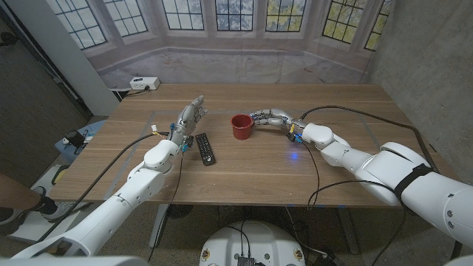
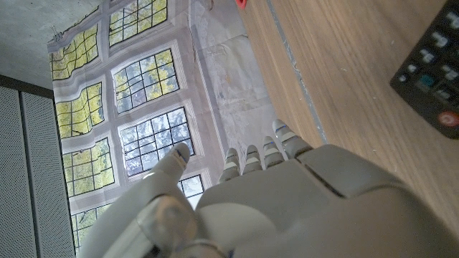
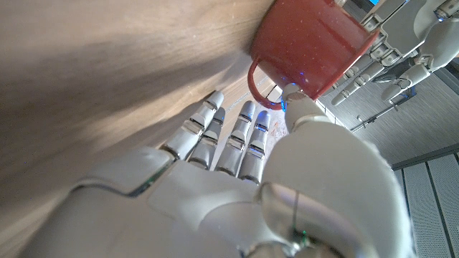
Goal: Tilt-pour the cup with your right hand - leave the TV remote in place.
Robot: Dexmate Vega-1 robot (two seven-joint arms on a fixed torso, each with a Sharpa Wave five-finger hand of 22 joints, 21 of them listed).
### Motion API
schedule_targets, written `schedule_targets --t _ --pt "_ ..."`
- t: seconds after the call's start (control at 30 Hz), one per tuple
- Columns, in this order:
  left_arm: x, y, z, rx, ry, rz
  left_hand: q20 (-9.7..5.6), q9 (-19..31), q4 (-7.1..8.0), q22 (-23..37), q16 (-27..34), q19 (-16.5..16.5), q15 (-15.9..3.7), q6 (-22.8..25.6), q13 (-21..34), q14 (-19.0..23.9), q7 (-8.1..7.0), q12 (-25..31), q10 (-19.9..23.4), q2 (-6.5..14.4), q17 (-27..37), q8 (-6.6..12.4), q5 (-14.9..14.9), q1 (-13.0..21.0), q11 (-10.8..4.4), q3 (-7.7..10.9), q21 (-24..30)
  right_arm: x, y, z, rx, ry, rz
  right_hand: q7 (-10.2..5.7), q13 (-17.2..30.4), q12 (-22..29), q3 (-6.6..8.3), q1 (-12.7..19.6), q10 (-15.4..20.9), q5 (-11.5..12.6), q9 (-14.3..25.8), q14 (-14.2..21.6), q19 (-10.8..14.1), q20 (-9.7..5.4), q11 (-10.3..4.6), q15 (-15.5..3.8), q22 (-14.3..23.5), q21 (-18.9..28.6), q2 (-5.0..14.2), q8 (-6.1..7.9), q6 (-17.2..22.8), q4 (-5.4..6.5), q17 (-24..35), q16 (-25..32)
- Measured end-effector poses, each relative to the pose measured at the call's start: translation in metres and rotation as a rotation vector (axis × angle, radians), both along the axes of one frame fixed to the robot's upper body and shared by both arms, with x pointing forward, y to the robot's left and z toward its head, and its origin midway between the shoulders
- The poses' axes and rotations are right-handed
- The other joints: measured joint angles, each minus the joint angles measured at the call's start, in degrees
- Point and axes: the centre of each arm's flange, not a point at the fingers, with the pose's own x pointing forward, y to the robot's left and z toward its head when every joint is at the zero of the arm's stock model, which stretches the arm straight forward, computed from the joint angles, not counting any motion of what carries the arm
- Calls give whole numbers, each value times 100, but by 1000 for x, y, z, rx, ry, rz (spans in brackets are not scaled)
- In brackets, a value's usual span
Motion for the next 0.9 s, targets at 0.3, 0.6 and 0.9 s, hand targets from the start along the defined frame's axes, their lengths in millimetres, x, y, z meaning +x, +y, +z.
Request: schedule_targets --t 0.3,0.6,0.9 --pt "2 1 1 2 0 -2 -32 0 0 0 0 31 0 20 0 0 21 0 21 0 0 0 0 0 21 0 0 1 4 0 3 3 0 11 0 0 -7 -7 21 0 31 21 0 0 -20 -21 0 0 -7 -2 51 7 28 22" --pt "3 1 3 4 -1 -2 -32 0 0 0 0 31 -10 64 0 54 23 0 53 0 0 0 0 0 -11 0 0 2 7 -2 9 13 -9 -39 16 0 -23 17 176 0 30 127 1 -1 -30 -40 0 0 -28 21 183 23 28 63" --pt "4 1 4 6 1 -2 -32 0 0 0 0 31 -11 133 0 52 30 0 73 0 0 29 0 0 10 0 0 5 10 -2 15 20 -26 -44 16 44 -103 130 476 -22 30 311 34 10 -43 -39 0 1 41 108 502 38 39 128"
